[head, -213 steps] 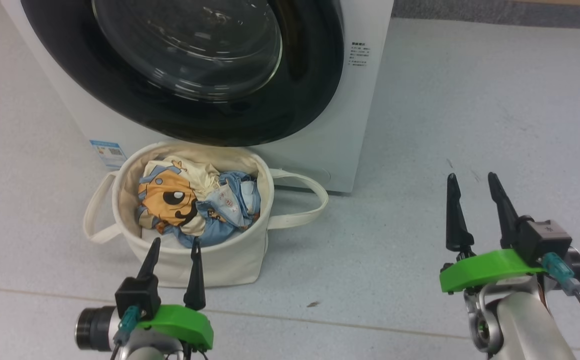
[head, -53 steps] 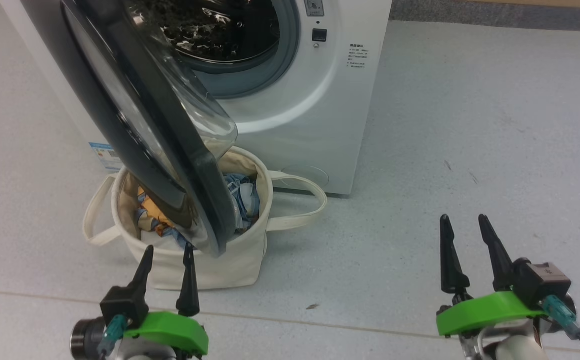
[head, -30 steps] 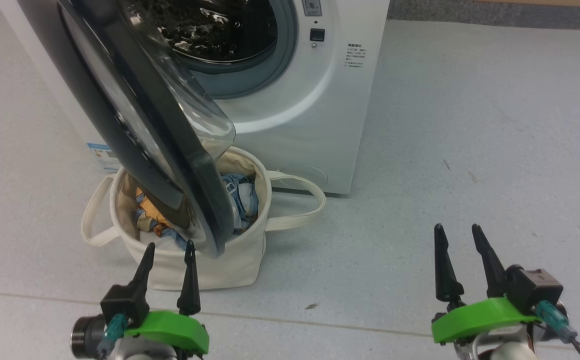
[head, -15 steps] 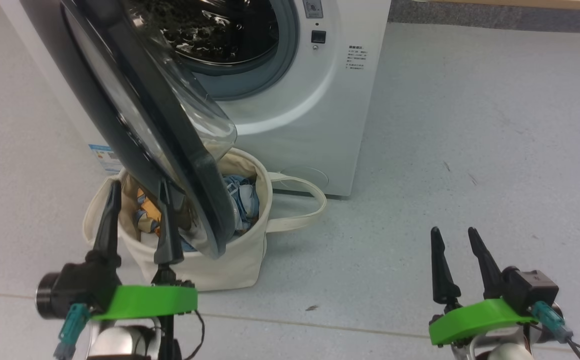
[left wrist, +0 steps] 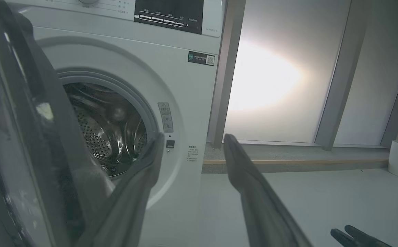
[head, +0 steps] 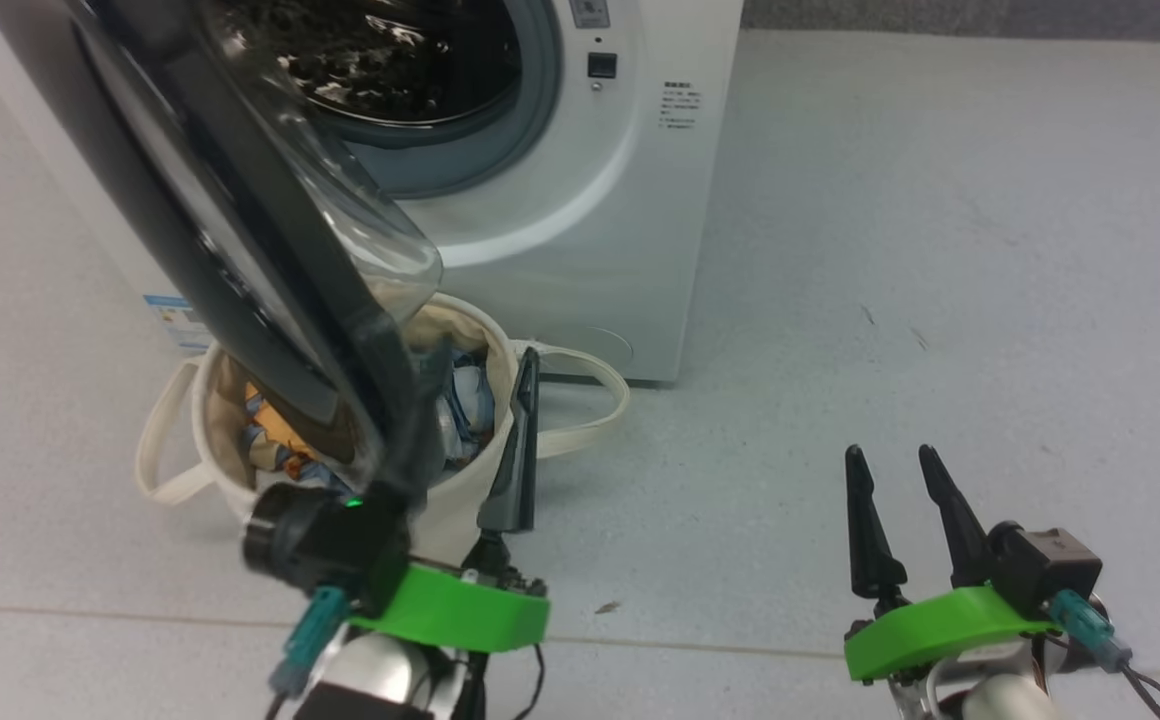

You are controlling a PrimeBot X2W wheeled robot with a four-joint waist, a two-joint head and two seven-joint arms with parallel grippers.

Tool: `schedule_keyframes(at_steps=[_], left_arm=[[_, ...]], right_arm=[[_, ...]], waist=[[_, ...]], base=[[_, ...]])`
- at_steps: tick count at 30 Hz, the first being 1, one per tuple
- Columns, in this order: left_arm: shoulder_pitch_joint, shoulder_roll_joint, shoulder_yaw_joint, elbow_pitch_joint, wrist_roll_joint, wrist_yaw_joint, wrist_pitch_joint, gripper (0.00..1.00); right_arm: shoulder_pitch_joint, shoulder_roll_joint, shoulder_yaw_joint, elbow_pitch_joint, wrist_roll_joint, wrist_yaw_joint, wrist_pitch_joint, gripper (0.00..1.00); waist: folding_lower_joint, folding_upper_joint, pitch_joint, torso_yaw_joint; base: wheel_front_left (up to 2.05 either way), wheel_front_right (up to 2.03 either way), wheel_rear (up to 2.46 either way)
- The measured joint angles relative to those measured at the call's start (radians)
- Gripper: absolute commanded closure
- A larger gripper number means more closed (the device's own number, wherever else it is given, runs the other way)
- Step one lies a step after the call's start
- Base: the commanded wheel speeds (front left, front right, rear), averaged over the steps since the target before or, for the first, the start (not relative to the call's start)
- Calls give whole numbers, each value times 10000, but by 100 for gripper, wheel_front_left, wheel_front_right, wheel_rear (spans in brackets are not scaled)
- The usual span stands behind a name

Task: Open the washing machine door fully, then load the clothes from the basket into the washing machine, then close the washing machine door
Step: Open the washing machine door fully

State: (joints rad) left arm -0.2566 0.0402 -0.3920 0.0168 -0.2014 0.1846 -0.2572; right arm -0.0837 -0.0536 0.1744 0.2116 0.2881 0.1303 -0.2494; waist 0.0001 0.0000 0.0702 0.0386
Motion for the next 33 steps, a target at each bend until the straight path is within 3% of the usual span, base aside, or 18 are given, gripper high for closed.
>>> schedule_keyframes(at_steps=[1,8,17,33], left_arm=[[-97,0,-169,115,-88,-2,0,100],[-651,4,-654,1398,-456,15,0,100],[-1208,-4,-77,2964,-573,357,0,100],[-1192,-151,782,3576,-642,155,0,100]], right_arm=[[-16,0,10,2,54,0,0,0],[-183,0,86,54,234,0,0,0],[-221,0,127,94,384,2,0,0],[-228,0,364,-21,552,0,0,0]], waist=[[0,0,41,-41],[1,0,270,-338],[0,0,441,-503],[-1,0,528,193]], base=[[0,0,0],[0,0,0],[0,0,0],[0,0,0]])
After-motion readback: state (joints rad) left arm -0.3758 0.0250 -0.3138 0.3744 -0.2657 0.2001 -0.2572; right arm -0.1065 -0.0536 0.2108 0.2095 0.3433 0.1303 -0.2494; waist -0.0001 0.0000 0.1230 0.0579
